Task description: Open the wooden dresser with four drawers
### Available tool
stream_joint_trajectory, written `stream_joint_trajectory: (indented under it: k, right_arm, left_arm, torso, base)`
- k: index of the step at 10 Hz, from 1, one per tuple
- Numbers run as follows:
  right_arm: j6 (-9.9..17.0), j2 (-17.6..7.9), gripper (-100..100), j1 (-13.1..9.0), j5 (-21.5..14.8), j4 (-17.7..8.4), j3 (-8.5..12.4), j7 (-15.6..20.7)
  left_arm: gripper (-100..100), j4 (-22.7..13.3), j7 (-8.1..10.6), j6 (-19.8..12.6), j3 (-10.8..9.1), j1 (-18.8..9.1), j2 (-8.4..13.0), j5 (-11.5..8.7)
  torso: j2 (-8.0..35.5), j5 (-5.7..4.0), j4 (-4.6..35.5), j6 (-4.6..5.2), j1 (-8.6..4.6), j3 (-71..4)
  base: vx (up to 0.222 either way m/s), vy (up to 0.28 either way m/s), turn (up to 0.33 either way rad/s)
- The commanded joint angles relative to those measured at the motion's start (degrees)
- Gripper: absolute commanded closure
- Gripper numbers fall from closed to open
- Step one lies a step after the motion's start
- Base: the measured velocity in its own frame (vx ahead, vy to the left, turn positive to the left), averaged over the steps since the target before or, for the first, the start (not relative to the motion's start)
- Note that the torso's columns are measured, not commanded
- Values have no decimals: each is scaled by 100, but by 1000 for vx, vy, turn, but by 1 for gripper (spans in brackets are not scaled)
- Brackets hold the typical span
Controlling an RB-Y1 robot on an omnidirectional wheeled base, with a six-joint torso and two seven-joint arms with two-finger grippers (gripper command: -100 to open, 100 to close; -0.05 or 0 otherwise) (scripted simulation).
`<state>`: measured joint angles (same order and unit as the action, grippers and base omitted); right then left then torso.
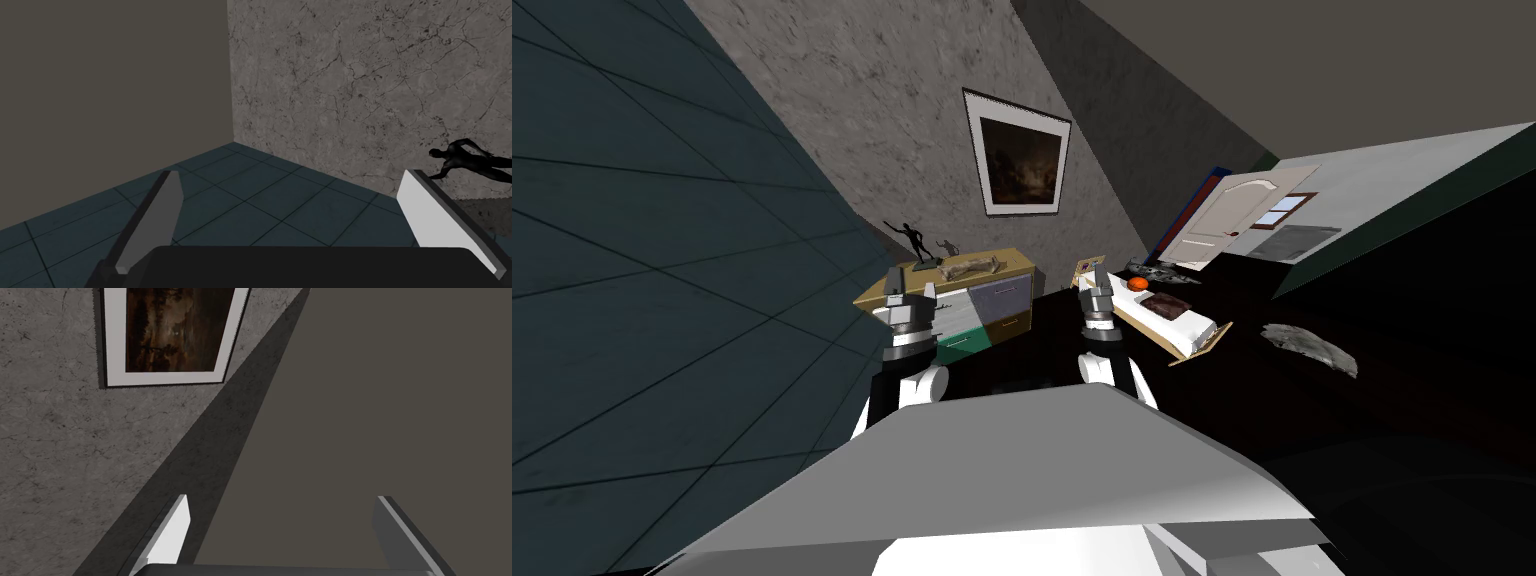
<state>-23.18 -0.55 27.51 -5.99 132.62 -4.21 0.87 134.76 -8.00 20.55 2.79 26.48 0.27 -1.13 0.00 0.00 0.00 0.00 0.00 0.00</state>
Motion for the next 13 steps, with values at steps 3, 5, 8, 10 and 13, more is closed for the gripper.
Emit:
stream_joint_trajectory:
  k: [3,5,8,10,13]
  right_arm:
    - [0,0,0,0,0,1,0,0]
    - [0,0,0,0,0,1,0,0]
    - [-1,0,0,0,0,2,0,0]
    - [-1,0,0,0,0,2,0,0]
    - [0,0,0,1,0,-1,0,0]
  left_arm:
    - [0,1,0,0,0,0,0,0]
    - [0,1,0,0,0,0,0,0]
    - [0,2,0,1,0,0,0,0]
    - [-100,-90,3,-2,-20,-25,254,-4]
    - [-100,-393,13,-12,-85,-106,590,-16]
  torso:
    - [1003,0,1006,0,0,-2014]
    - [1845,0,1846,0,0,-3692]
    - [3116,0,3114,0,0,-6227]
    - [3962,0,3960,0,0,-7919]
    - [4210,-2,4218,0,-8,-8459]
  base:
    - [0,0,0]
    - [0,0,0]
    - [0,0,0]
    - [13,-7,8]
    - [68,-46,23]
